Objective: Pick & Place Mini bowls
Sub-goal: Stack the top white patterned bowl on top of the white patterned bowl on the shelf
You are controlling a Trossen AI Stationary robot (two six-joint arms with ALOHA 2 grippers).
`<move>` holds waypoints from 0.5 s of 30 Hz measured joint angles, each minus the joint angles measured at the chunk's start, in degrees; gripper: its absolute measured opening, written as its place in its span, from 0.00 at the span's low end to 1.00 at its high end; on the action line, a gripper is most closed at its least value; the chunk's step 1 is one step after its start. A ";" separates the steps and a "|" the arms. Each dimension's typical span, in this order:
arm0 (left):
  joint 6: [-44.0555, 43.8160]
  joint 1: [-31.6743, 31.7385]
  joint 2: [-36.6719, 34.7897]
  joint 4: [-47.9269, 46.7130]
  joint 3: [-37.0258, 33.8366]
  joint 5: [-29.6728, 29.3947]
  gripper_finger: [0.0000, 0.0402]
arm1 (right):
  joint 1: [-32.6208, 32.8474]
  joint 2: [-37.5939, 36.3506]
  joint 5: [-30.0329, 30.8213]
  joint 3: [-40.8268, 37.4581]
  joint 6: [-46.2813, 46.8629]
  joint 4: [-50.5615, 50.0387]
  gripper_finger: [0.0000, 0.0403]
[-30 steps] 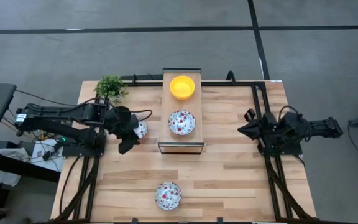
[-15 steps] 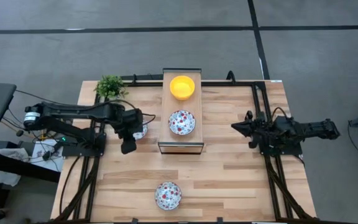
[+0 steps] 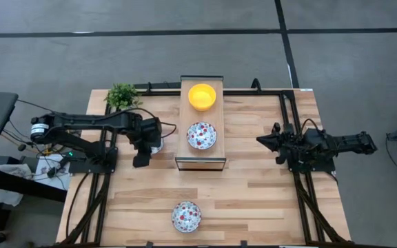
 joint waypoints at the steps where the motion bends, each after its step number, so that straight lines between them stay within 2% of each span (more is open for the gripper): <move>1: 0.73 0.00 0.01 0.14 0.00 -1.06 0.30 | 0.00 0.00 0.01 0.00 0.00 0.00 0.00; 10: 1.06 0.00 0.03 0.57 -0.33 -6.34 0.30 | 0.00 0.00 0.02 0.00 0.01 -0.02 0.00; 15: 1.38 -0.20 0.02 0.33 -4.45 -6.97 0.30 | 0.00 0.00 0.02 0.00 0.02 -0.02 0.00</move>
